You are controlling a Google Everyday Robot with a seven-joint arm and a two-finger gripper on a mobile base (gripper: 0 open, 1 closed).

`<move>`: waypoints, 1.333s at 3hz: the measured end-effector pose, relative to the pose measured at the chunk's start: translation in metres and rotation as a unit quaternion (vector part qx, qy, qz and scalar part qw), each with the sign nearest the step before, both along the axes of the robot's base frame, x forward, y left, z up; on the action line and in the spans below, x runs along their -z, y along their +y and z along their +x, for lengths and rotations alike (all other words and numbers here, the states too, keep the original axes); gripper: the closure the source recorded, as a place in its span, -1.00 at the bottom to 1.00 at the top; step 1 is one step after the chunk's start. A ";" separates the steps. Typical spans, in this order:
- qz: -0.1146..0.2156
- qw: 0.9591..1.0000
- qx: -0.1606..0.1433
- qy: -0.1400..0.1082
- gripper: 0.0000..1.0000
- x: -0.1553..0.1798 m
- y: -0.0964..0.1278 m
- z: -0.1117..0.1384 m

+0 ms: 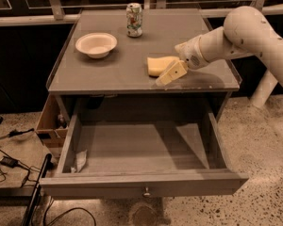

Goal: Place sponge into top drawer

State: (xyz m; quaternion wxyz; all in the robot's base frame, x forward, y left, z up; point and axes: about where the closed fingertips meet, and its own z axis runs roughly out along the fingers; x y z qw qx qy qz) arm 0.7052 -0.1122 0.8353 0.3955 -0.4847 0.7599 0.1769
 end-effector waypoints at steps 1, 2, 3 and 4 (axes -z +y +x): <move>-0.002 1.000 -0.003 0.008 -0.80 0.008 0.005 0.004; -0.002 1.000 -0.003 0.009 -0.43 0.008 0.005 0.004; -0.002 1.000 -0.003 0.009 0.04 0.008 0.005 0.004; -0.004 1.000 -0.004 0.011 0.50 -0.009 0.007 -0.003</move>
Offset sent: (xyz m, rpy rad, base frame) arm 0.0035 0.0046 -0.0073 -0.0038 0.0154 0.0057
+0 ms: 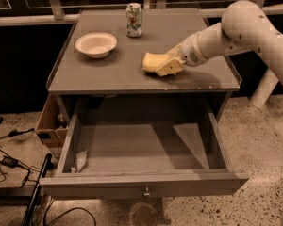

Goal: Place sponge into top drawer

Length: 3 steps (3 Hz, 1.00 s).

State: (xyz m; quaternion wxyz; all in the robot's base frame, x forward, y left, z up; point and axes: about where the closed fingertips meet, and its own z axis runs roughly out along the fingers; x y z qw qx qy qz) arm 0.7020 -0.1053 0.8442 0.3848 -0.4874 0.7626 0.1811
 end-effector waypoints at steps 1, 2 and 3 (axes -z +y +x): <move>0.007 1.000 -0.006 -0.007 1.00 -0.026 0.005 -0.010; 0.007 1.000 -0.008 -0.008 1.00 -0.027 0.006 -0.014; 0.006 1.000 -0.013 -0.025 1.00 -0.039 0.007 -0.046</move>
Offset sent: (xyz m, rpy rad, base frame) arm -0.0084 0.0037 0.0224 0.0127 -0.0111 0.0094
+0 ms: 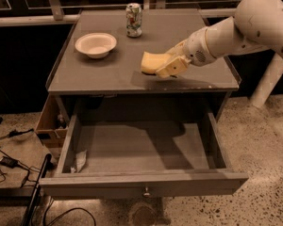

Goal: Place sponge into top drawer

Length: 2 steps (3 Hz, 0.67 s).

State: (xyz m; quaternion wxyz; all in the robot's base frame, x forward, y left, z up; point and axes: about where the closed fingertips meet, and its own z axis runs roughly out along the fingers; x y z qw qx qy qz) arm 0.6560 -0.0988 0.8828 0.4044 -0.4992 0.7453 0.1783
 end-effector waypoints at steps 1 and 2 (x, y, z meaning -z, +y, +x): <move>-0.004 1.000 0.001 -0.014 1.00 -0.018 -0.004 -0.051; -0.006 1.000 -0.007 -0.016 1.00 -0.025 0.002 -0.102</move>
Offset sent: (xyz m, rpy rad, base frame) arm -0.1661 0.0052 0.0307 -0.0154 -0.0314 0.0297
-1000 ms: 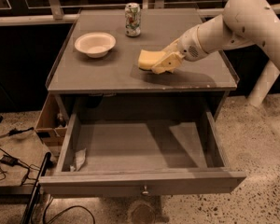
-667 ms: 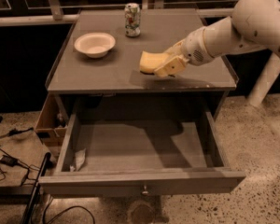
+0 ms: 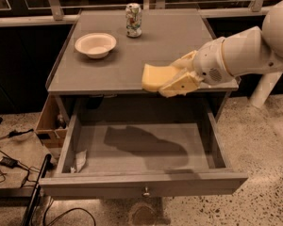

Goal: Place sponge into top drawer

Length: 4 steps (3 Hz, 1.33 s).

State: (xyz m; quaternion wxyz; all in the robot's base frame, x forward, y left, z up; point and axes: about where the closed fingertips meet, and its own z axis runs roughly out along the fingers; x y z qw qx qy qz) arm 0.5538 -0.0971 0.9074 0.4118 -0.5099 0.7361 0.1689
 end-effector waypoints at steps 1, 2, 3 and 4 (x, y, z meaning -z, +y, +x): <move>0.001 1.000 -0.015 0.007 1.00 0.029 0.011 -0.023; -0.005 0.999 -0.024 0.027 1.00 0.089 0.018 -0.027; -0.005 0.999 -0.024 0.027 1.00 0.089 0.018 -0.027; -0.005 0.999 -0.030 0.016 1.00 0.106 0.023 -0.029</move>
Offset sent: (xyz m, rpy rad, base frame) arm -0.0220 0.0216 -0.1683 -0.0303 0.1016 0.0617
